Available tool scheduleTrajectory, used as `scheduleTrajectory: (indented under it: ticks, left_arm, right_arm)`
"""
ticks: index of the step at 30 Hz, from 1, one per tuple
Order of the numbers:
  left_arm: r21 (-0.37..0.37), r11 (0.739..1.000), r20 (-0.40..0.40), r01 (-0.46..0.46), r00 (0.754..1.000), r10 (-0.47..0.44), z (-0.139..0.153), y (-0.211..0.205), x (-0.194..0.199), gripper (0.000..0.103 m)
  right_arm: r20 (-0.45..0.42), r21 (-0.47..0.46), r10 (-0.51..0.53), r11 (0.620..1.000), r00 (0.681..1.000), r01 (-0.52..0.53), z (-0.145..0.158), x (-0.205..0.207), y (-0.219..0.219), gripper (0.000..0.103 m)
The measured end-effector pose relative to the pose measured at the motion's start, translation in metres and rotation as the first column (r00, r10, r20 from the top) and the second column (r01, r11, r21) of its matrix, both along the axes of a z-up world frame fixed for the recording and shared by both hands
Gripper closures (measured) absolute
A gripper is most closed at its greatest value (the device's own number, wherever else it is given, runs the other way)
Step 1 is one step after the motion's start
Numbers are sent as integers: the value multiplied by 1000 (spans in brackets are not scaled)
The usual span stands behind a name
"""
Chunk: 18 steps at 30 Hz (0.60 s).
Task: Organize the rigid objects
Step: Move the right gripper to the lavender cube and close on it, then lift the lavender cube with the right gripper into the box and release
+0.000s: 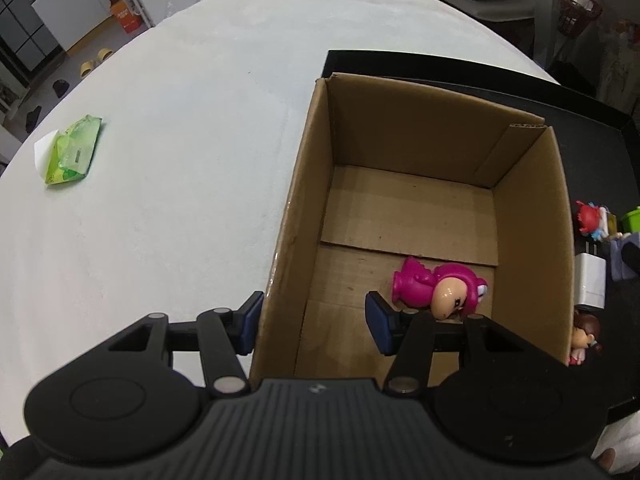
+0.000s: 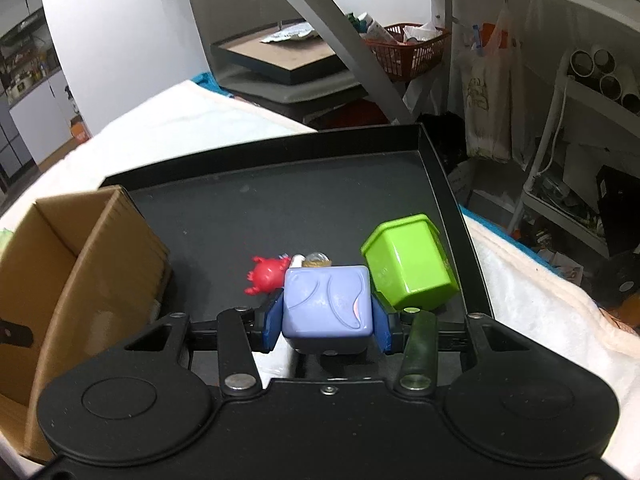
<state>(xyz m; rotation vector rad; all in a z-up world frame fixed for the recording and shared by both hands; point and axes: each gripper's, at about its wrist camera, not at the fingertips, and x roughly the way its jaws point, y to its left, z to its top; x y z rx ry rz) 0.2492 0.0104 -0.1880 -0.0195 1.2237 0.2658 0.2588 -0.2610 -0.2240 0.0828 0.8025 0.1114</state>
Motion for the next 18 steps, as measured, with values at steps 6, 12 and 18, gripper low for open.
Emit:
scheduleTrajectory:
  ticks: [6,12,18]
  left_arm:
    - [-2,1000,25,15,1000,-15,9,1,-2,50]
    - [-11,999,57,43,997,-42,17,3,-9,52]
    - [-19,999,68,47,997,-46,20,17,-14,54]
  right_arm:
    - [29,24,11,1000,1000,-12,13,-5,8,59]
    - [77,31,34,999,996,-36,33,-9,24,59]
    - [127,12,65,998,990,-67,55,-18,44,60]
